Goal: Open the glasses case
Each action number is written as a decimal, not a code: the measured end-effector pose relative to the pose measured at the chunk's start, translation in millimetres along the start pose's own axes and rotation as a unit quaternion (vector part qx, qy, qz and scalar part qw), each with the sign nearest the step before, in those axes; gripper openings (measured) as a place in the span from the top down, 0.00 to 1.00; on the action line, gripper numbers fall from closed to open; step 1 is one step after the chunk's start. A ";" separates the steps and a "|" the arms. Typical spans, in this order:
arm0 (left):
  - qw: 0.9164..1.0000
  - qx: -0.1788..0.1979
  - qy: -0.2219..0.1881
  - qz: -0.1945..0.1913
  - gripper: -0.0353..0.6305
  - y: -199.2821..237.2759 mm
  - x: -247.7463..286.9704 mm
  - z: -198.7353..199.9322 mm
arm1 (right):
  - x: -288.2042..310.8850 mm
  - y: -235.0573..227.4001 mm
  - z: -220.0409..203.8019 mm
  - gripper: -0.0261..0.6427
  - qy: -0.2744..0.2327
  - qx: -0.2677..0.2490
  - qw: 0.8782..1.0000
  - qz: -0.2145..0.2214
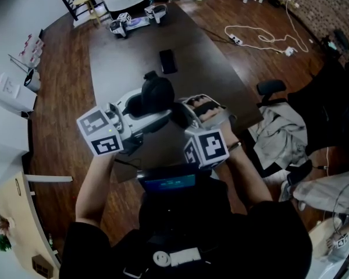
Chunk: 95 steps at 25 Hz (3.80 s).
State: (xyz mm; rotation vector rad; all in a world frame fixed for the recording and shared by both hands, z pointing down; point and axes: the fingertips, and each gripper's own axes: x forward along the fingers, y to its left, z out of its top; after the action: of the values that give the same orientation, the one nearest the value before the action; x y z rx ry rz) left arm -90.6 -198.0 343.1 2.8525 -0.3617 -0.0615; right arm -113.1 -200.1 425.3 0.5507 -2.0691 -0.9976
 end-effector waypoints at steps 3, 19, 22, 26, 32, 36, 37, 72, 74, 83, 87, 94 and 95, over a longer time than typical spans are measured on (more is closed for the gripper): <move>1.000 0.008 -0.002 0.003 0.55 7.9 3.3 1.3 | 6.0 -2.1 -4.1 0.94 -0.008 0.031 0.999 -0.015; 0.985 0.048 -0.164 0.022 0.54 86.2 26.6 98.0 | 13.5 -140.6 -22.3 0.94 -0.098 0.101 0.981 -0.130; 0.986 0.011 -0.163 0.018 0.55 96.0 30.0 102.4 | 16.6 -149.4 -26.3 0.94 -0.107 0.085 0.983 -0.119; 0.988 -0.055 -0.143 0.024 0.56 113.5 44.8 102.3 | 18.7 -156.8 -42.3 0.94 -0.117 0.072 0.986 -0.099; 0.984 -0.107 -0.139 0.039 0.57 131.6 55.6 93.4 | 28.1 -158.2 -58.6 0.94 -0.122 0.038 0.989 -0.078; 0.984 -0.117 -0.127 0.053 0.58 135.3 61.4 87.4 | 31.7 -155.6 -64.7 0.94 -0.122 0.028 0.990 -0.060; 0.984 -0.114 -0.126 0.057 0.58 135.6 62.7 87.8 | 31.7 -155.9 -65.7 0.94 -0.124 0.024 0.990 -0.056; 0.920 -0.042 0.387 0.042 0.58 124.1 82.3 -101.9 | 39.8 -143.2 -99.8 0.93 -0.105 -0.209 0.972 0.008; 0.905 -0.039 0.423 0.032 0.58 119.9 78.2 -118.9 | 42.4 -127.0 -99.8 0.93 -0.112 -0.248 0.962 0.030; 0.873 -0.046 0.486 -0.017 0.58 101.4 60.6 -140.2 | 43.4 -100.8 -87.7 0.93 -0.145 -0.302 0.941 0.050; 0.854 -0.046 0.518 -0.027 0.58 99.7 49.8 -149.4 | 48.7 -92.0 -77.8 0.92 -0.139 -0.359 0.922 0.043; 0.858 -0.037 0.512 -0.023 0.58 103.5 41.3 -152.9 | 55.4 -83.4 -79.6 0.92 -0.156 -0.308 0.937 0.057; 0.876 -0.050 0.479 -0.018 0.58 106.5 44.4 -146.1 | 58.2 -99.3 -83.4 0.90 -0.154 -0.250 0.955 0.041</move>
State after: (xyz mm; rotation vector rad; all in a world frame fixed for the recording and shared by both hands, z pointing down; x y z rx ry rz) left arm -62.2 -271.4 511.9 2.3938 -0.0738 1.2243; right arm -78.5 -336.6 406.0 0.0470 -1.9663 -1.5691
